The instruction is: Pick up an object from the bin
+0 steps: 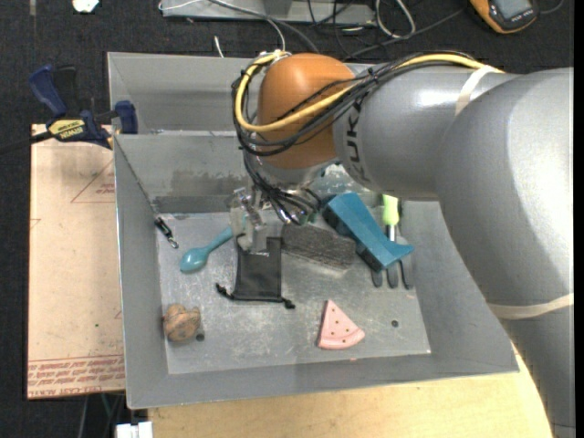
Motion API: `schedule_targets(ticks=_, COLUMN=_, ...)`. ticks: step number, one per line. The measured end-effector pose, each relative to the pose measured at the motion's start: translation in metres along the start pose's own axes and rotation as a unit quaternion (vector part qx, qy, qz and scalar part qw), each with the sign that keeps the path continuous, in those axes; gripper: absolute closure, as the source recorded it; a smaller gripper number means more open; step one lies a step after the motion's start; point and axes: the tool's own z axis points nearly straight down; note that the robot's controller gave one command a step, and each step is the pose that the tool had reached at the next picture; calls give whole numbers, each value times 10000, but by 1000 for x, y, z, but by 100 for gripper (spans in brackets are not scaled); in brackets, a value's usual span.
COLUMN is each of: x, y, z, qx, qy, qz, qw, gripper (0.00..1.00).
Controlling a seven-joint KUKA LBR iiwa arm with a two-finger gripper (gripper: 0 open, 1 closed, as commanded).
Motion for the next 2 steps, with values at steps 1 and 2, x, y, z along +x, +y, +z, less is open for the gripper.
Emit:
schedule_targets(ticks=1, x=8, y=6, z=5, qx=-6, qy=9, qz=516, qw=9987, gripper=100)
schedule_targets(ticks=2, x=8, y=6, z=5, qx=-7, qy=9, qz=521, qw=9986, gripper=100)
